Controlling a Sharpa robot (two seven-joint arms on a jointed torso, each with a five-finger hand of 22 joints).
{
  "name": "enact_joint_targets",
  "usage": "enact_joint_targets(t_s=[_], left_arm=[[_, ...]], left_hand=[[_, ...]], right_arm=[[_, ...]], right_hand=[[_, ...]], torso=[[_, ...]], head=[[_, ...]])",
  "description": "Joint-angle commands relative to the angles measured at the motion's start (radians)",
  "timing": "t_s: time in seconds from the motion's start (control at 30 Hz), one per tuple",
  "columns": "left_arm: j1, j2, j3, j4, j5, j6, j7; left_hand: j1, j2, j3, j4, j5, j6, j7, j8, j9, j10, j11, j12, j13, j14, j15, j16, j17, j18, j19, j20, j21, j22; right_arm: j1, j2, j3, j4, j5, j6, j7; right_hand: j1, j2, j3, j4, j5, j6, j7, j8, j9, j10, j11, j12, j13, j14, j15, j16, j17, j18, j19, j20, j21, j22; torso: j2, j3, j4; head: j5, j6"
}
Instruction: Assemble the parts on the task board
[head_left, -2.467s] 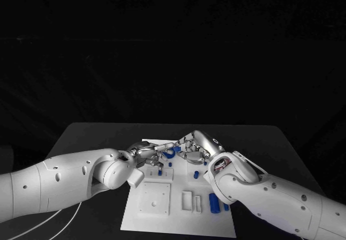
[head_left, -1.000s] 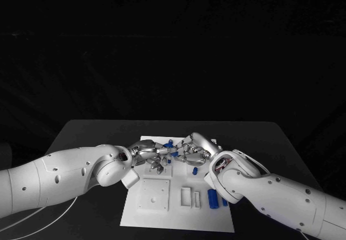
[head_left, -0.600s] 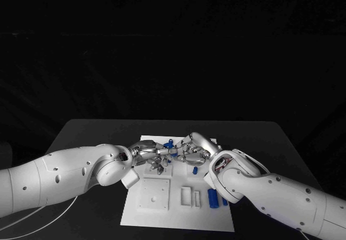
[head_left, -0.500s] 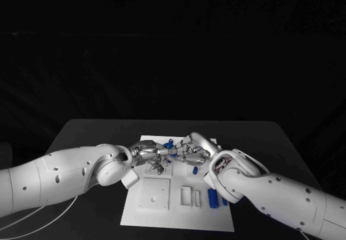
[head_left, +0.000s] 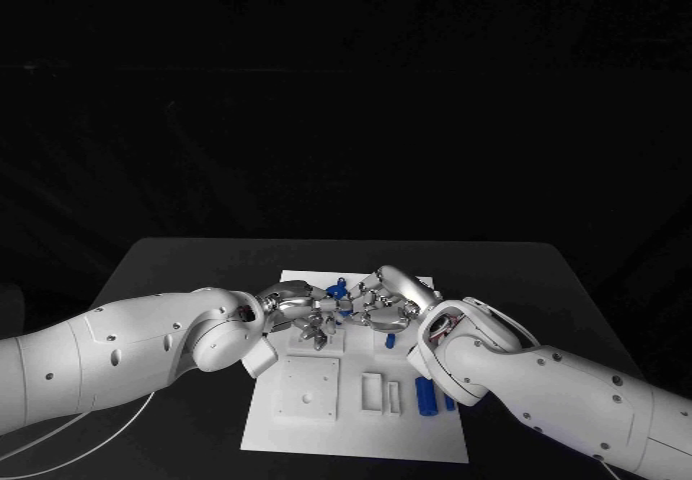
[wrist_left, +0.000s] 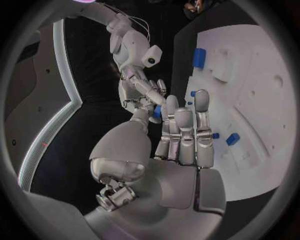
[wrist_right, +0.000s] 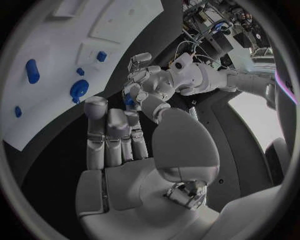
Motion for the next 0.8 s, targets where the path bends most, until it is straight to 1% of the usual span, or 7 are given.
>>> enact_joint_targets(t_s=[0.03,0.2,0.27,0.47,0.5,0.63,0.8], left_arm=[[0.002,0.003,0.003,0.003,0.015,0.023,0.018],[0.002,0.002,0.003,0.002,0.027,0.037,0.020],[0.002,0.002,0.003,0.002,0.030,0.041,0.021],[0.002,0.001,0.003,0.002,0.040,0.061,0.023],[0.002,0.001,0.003,0.002,0.041,0.066,0.023],[0.002,-0.001,0.003,0.003,0.043,0.080,0.023],[0.002,-0.002,0.003,0.004,0.050,0.091,0.026]], left_hand=[[-0.024,0.000,0.034,-0.018,0.013,0.004,-0.005,-0.007,0.003,0.007,0.003,-0.008,-0.002,-0.007,-0.002,0.006,-0.001,-0.016,-0.007,-0.002,0.005,0.018],[-0.050,-0.003,0.078,-0.052,0.036,0.003,-0.005,-0.009,0.008,0.008,0.004,-0.017,-0.003,-0.011,-0.002,0.008,-0.002,-0.017,-0.010,-0.002,0.006,0.018],[-0.056,-0.001,0.084,-0.058,0.036,0.004,-0.005,-0.009,0.009,0.010,0.004,-0.018,-0.003,-0.012,-0.002,0.009,-0.002,-0.017,-0.010,-0.002,0.007,0.018],[-0.058,0.003,0.104,-0.075,0.062,0.002,-0.004,-0.010,0.011,0.010,0.005,-0.025,-0.005,-0.014,-0.001,0.010,-0.003,-0.017,-0.013,-0.001,0.007,0.018],[-0.071,0.003,0.116,-0.092,0.062,0.001,-0.004,-0.008,0.016,0.012,0.005,-0.029,-0.005,-0.016,-0.001,0.011,-0.004,-0.017,-0.015,0.000,0.009,0.019],[-0.041,0.011,0.129,-0.114,0.056,-0.005,0.000,-0.008,0.017,0.007,0.009,-0.041,-0.011,-0.018,0.001,0.012,-0.003,-0.016,-0.017,0.000,0.010,0.019],[0.005,0.045,0.156,-0.133,0.027,-0.006,0.003,0.002,0.025,0.017,0.008,-0.045,-0.013,-0.019,0.000,0.015,-0.003,-0.015,-0.019,-0.001,0.013,0.020]], right_arm=[[-0.002,0.001,-0.002,0.003,0.002,0.043,0.013],[-0.002,0.001,-0.002,0.001,0.002,0.050,0.012],[-0.002,0.001,-0.002,0.001,0.002,0.051,0.011],[-0.002,0.001,-0.002,-0.002,0.002,0.055,0.009],[-0.002,0.001,-0.002,-0.003,0.002,0.057,0.009],[-0.002,0.001,-0.002,-0.005,0.002,0.061,0.009],[-0.002,0.001,-0.002,-0.007,0.003,0.071,0.008]], right_hand=[[0.001,0.010,-0.007,-0.001,0.004,0.018,-0.006,0.008,0.007,-0.007,0.002,0.007,0.001,-0.007,0.001,0.000,0.001,0.015,-0.004,0.000,-0.004,0.069],[0.001,0.010,-0.007,-0.001,0.004,0.018,-0.006,0.008,0.007,-0.007,0.002,0.007,0.001,-0.007,0.001,0.000,0.001,0.015,-0.004,0.000,-0.004,0.069],[0.001,0.012,-0.008,-0.002,0.005,0.018,-0.006,0.008,0.007,-0.008,0.002,0.006,0.000,-0.009,0.001,-0.001,0.000,0.016,-0.004,0.000,-0.006,0.068],[0.001,0.012,-0.008,-0.002,0.005,0.018,-0.006,0.008,0.007,-0.008,0.002,0.006,0.000,-0.009,0.001,-0.001,0.000,0.016,-0.004,0.000,-0.006,0.068],[0.001,0.012,-0.008,-0.002,0.005,0.018,-0.006,0.008,0.007,-0.008,0.002,0.006,0.000,-0.009,0.001,-0.001,0.000,0.016,-0.004,0.000,-0.006,0.068],[0.001,0.012,-0.008,-0.002,0.005,0.018,-0.006,0.008,0.007,-0.008,0.002,0.006,0.000,-0.009,0.001,-0.001,0.000,0.016,-0.004,0.000,-0.006,0.068],[0.001,0.012,-0.009,-0.003,0.006,0.018,-0.006,0.008,0.007,-0.008,0.002,0.006,0.001,-0.009,0.001,-0.001,0.000,0.016,-0.005,0.000,-0.006,0.068]], torso=[[0.000,0.0001,0.0003],[0.000,0.0003,0.0001],[0.000,0.0003,-0.0001],[0.000,0.0002,0.0002],[0.000,0.0002,0.0002],[0.000,-0.0003,-0.0002],[0.000,-0.0003,0.0001]], head=[[-0.001,-0.001],[-0.002,-0.002],[-0.002,-0.002],[-0.003,-0.004],[-0.003,-0.004],[-0.004,-0.004],[-0.004,-0.005]])
